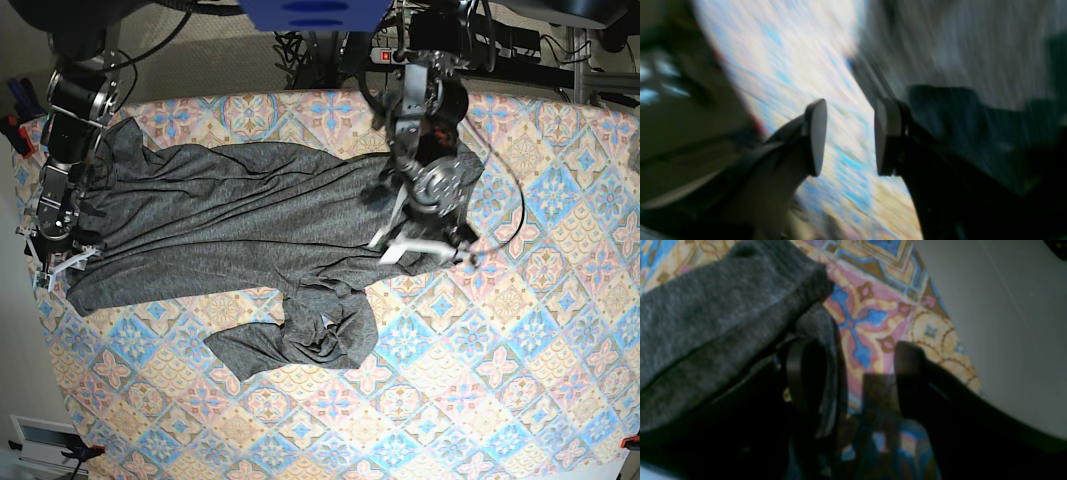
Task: Layout the t-shirt on the table in an organized manner, then fold the t-shirt properly
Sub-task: 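Release the shirt with the left gripper and reach toward the crumpled hem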
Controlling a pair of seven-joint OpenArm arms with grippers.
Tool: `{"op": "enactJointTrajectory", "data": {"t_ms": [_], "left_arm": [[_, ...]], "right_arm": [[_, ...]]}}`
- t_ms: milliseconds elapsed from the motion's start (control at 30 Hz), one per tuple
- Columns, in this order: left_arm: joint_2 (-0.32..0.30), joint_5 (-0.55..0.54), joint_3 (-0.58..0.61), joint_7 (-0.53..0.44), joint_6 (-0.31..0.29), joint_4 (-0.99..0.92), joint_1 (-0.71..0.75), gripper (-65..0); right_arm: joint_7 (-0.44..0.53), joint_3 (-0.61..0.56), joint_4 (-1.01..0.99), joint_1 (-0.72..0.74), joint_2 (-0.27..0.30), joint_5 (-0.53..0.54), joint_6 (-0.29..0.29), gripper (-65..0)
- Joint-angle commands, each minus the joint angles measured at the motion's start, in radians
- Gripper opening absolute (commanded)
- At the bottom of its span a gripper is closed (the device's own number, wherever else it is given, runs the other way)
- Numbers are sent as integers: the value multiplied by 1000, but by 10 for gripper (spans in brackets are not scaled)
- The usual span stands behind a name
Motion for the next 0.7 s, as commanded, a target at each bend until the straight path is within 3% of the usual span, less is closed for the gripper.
{"op": "enactJointTrajectory", "data": {"t_ms": [0,267,433,667], "left_arm": [[5,21,23,1,10,20,-33,-412],[54,19,30,3,10,-72,-223,-412],[54,6,-33,-7,10,-321,-379,-412],[54,-286,-243,1,10,-542,-603,-412]], "right_arm": [[-38,2,43,-20,17,-11,3,-302],[-182,-4,382,-140,11,-11,3,-302],[-279,-4,531,-204,-54,-13,3,-302],[-394,1,732,-278,-130,-15,3,-302]]}}
